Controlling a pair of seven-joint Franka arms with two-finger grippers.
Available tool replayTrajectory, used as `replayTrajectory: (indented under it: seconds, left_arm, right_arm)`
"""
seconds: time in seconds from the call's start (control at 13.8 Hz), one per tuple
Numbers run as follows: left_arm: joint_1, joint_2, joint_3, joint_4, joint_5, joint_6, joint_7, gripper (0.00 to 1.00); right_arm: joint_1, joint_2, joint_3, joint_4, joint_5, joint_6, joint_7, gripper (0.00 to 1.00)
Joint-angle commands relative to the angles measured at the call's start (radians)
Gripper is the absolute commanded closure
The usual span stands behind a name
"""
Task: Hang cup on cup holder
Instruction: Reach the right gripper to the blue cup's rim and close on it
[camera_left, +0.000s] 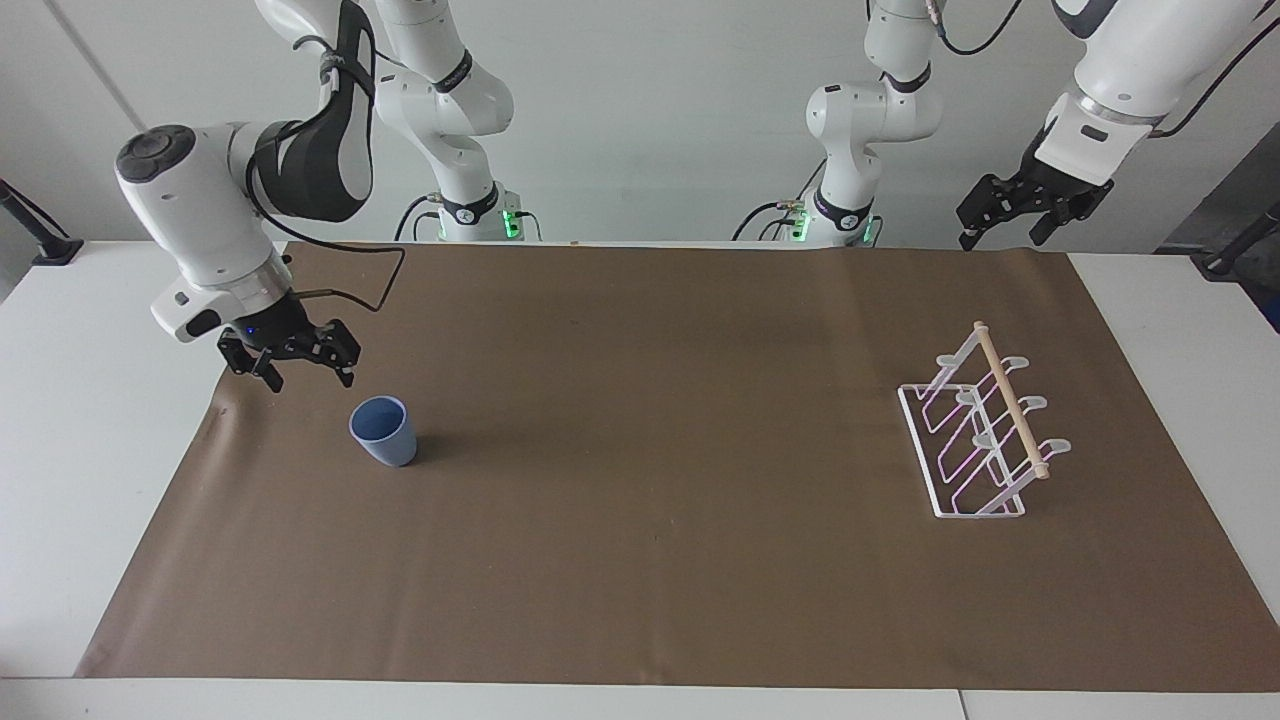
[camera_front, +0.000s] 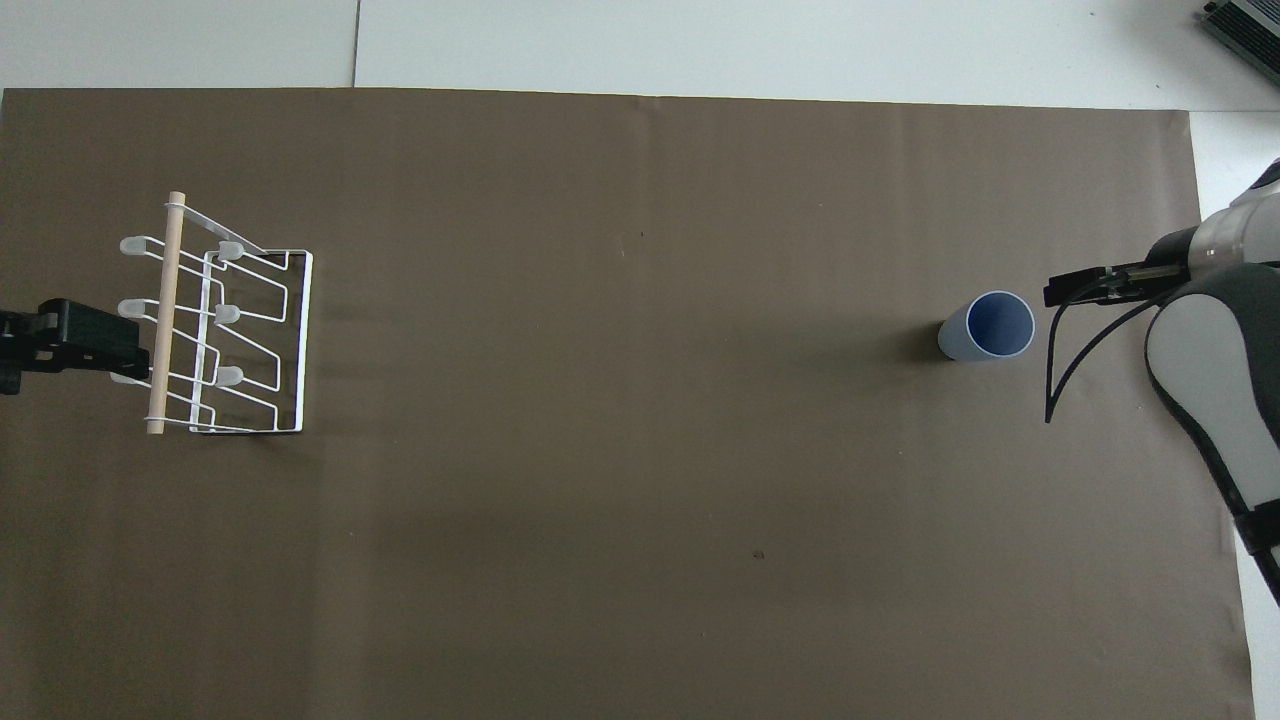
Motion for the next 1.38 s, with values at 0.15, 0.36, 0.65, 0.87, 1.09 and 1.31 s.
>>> replayTrajectory:
  seconds: [0.15, 0.36, 0.65, 0.87, 1.09, 1.31]
  left_arm:
    - [-0.008, -0.015, 0.006, -0.011, 0.019, 0.0, 0.007, 0.0]
    - [-0.006, -0.015, 0.006, -0.011, 0.019, 0.0, 0.007, 0.0]
    - [-0.008, -0.015, 0.006, -0.011, 0.019, -0.002, 0.007, 0.0]
    - [-0.006, -0.015, 0.006, -0.011, 0.019, 0.0, 0.007, 0.0]
    - [-0.008, -0.015, 0.006, -0.011, 0.019, 0.0, 0.007, 0.0]
    - [-0.006, -0.015, 0.006, -0.011, 0.019, 0.0, 0.007, 0.0]
  right_arm:
    - [-0.013, 0.048, 0.005, -0.029, 0.029, 0.035, -0.059, 0.0]
    - [-0.002, 0.087, 0.005, -0.037, 0.027, 0.095, -0.071, 0.0]
    - [-0.004, 0.134, 0.009, -0.035, 0.044, 0.141, -0.071, 0.0]
    - [-0.004, 0.137, 0.009, -0.04, 0.061, 0.123, -0.086, 0.07]
    - [-0.014, 0.136, 0.009, -0.034, 0.081, 0.101, -0.114, 0.18]
    - [-0.013, 0.128, 0.012, -0.026, 0.088, 0.081, -0.114, 0.19]
